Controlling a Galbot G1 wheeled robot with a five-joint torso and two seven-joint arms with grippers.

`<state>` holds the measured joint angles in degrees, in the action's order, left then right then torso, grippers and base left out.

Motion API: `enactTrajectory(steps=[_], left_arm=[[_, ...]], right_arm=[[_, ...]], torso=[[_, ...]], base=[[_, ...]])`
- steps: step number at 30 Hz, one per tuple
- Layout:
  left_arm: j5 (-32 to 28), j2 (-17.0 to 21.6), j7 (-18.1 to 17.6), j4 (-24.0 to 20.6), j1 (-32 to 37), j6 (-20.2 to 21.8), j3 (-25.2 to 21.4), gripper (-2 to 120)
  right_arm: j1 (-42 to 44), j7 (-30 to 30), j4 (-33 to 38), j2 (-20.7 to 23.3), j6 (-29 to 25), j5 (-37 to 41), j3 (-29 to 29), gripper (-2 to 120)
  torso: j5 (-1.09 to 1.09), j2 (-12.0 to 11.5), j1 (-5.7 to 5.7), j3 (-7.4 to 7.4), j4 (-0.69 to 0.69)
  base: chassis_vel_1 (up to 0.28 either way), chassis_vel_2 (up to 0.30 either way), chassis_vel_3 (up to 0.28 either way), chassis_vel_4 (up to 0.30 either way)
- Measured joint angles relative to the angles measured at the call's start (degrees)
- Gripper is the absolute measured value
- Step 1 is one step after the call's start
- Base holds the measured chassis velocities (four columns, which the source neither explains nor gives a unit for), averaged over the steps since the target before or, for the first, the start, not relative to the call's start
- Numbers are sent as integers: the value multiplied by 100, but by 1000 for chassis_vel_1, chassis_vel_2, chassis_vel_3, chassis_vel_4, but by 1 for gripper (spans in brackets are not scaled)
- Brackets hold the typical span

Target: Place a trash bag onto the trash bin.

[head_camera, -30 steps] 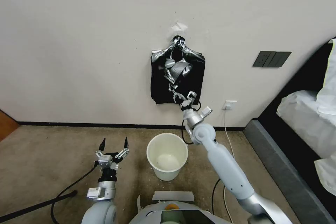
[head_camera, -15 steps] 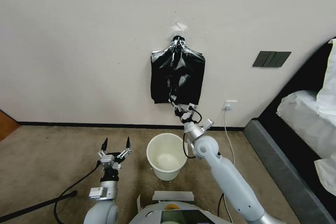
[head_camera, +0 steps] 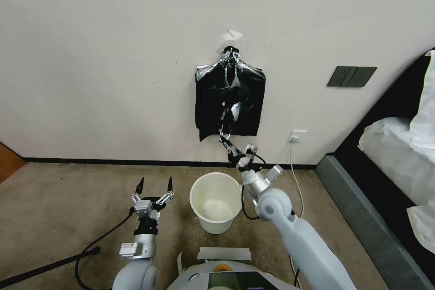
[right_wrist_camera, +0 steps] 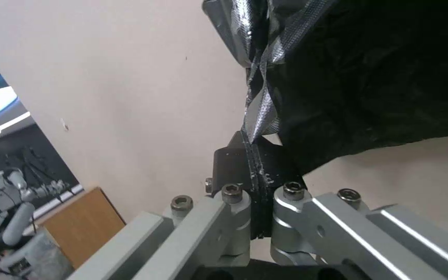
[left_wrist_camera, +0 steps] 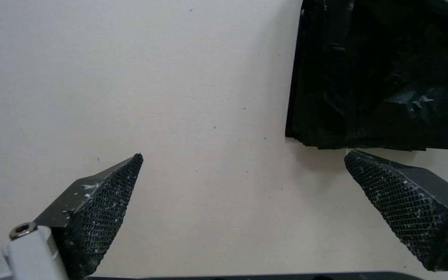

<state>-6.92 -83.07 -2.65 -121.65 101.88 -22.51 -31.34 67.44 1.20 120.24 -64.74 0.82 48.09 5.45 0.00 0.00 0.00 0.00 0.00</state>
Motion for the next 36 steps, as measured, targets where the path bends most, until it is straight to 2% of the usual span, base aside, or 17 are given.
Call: enactTrajectory(steps=[10, 36], left_arm=[[0, 31, 1, 56, -80, 11, 72, 100], [3, 60, -2, 102, -153, 39, 158, 100]], right_arm=[[395, 131, 126, 190, -139, -515, 7, 0], [669, 349, 97, 448, -358, -965, -56, 0]], torso=[[0, 0, 0, 0, 0], [0, -1, 0, 0, 0]], base=[[0, 0, 0, 0], [0, 0, 0, 0]])
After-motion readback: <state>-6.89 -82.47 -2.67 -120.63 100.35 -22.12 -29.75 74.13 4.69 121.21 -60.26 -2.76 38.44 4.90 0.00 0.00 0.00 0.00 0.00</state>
